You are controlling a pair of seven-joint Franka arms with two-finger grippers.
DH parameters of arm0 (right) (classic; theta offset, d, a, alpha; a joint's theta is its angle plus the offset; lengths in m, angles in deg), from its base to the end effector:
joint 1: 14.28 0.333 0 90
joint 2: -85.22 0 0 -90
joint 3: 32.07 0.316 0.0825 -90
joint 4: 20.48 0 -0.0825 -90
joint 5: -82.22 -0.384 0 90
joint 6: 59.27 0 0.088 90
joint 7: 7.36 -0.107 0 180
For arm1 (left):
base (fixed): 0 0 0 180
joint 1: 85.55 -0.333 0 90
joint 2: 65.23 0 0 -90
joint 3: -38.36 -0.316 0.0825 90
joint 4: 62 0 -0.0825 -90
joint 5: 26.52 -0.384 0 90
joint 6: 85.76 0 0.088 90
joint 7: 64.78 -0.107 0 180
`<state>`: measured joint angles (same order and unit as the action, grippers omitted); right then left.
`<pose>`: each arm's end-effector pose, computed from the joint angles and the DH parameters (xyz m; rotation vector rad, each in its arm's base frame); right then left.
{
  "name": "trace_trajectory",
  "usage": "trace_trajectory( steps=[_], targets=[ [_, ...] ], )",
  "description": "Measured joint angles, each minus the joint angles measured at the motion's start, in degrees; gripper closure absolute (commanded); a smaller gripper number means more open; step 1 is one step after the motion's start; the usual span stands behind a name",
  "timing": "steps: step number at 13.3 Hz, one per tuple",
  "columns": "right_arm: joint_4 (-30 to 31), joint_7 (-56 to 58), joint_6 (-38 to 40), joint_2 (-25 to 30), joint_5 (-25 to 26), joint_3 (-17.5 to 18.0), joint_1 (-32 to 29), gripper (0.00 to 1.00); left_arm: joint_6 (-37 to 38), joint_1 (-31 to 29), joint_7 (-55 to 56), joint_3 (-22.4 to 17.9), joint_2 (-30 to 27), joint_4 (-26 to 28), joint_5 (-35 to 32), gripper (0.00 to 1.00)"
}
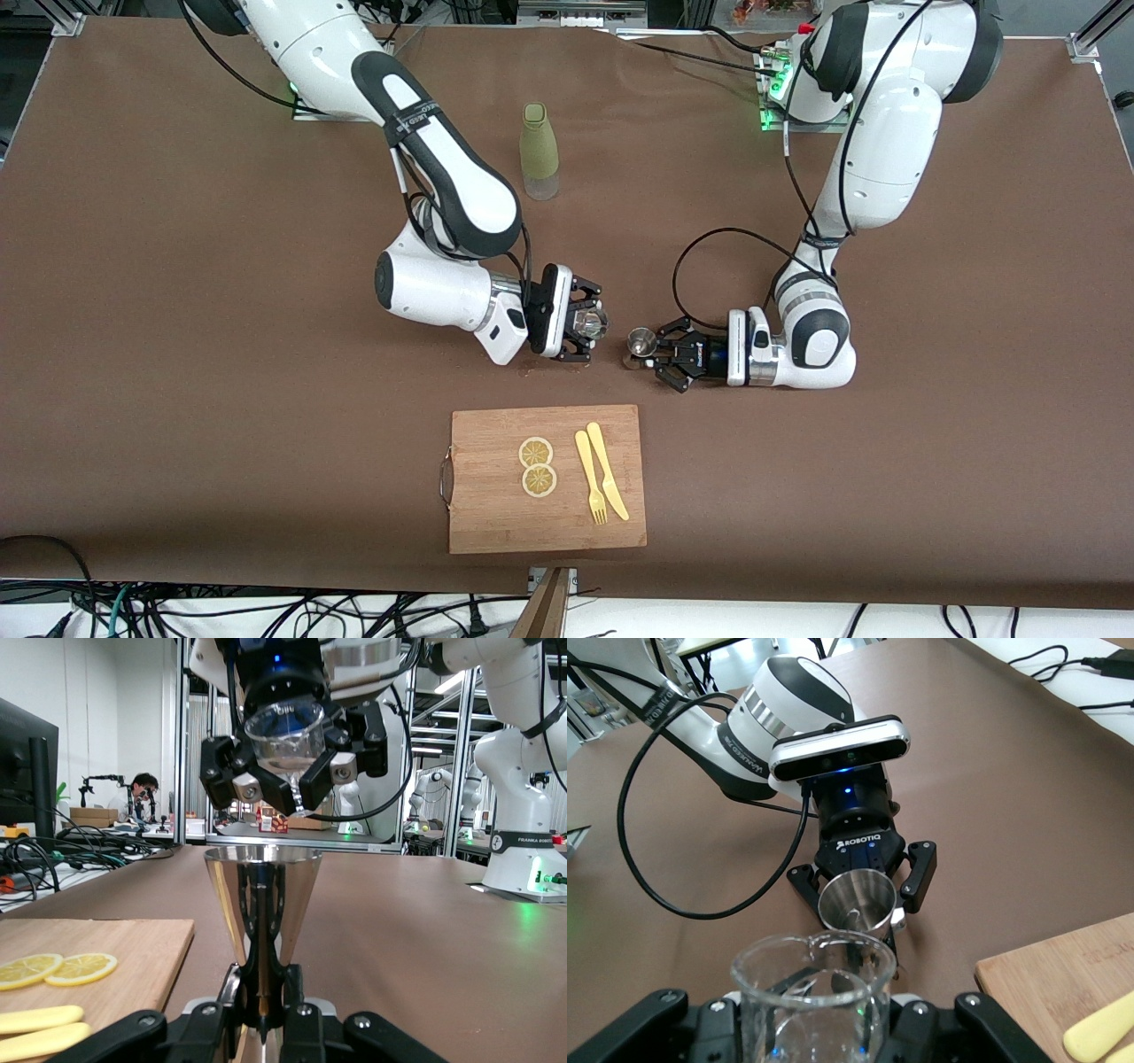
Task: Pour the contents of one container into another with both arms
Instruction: 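Lift the glass cup with the right gripper toward the jigger held by the left gripper, then tilt the glass cup with the right gripper, pouring into the jigger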
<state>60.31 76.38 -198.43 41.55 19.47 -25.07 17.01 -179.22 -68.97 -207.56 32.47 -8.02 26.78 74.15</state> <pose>0.6032 0.4536 0.2790 -1.8600 -1.4083 -0.6694 0.6261 -0.2301 0.0888 1.2216 -1.2184 1.1260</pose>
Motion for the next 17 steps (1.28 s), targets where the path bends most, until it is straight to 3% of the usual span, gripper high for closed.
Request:
trace_trajectory(
  steps=[4,8,14,17],
  targets=[
    [0.0,-5.6,-1.9,0.0,4.1,-0.1,1.5,0.99,-1.6,1.8,0.1,0.3,0.4,0.0,2.8,1.0],
    [-0.2,-15.9,-3.6,0.0,14.1,-0.2,2.4,0.99,-2.1,2.1,0.3,0.4,0.4,0.0,2.9,1.0],
    [-0.5,-21.3,-4.3,0.0,19.1,-0.3,3.0,0.99,-2.3,2.1,0.3,0.5,0.5,0.0,2.9,1.0],
    [-2.9,-27.7,-4.5,0.0,25.9,-0.3,3.5,0.99,-2.3,2.2,0.3,0.5,0.6,0.0,2.9,1.0]
  ],
)
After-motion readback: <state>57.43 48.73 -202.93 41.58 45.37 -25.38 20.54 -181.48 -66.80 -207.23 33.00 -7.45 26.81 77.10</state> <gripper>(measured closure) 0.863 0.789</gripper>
